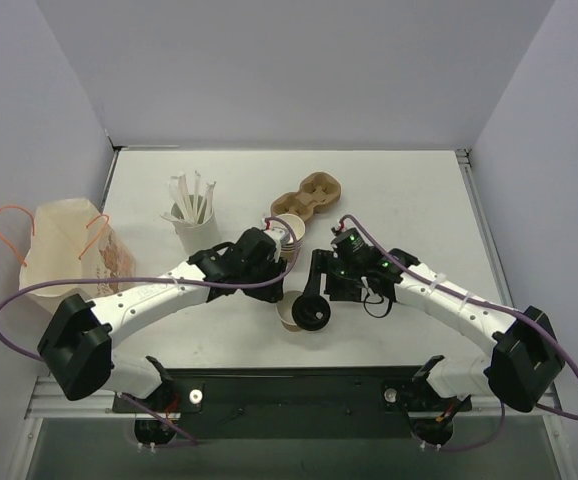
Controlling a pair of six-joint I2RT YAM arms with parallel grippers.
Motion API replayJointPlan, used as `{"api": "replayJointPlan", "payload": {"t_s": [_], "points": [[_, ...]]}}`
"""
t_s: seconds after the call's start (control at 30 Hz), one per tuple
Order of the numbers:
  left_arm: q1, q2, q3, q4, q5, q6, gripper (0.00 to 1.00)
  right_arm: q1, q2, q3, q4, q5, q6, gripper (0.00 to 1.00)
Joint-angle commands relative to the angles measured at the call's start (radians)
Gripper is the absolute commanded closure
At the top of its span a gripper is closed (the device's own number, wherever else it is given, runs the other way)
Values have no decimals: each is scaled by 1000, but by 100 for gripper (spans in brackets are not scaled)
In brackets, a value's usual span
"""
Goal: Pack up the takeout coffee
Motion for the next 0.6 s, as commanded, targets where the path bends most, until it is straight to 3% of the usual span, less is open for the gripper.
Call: {"api": "replayJointPlan", "payload": {"t_s": [0.0,0.4,0.57], "points": [[5,-48,-18,69,23,-15,51,21,-2,21,6,13,4,33],[5,-97,-26,47,-7,-25,51,32,-34,-8,10,42,24,41],[-1,-123,-33,76,45,-29,51,41,-28,-7,17,51,37,42]]}}
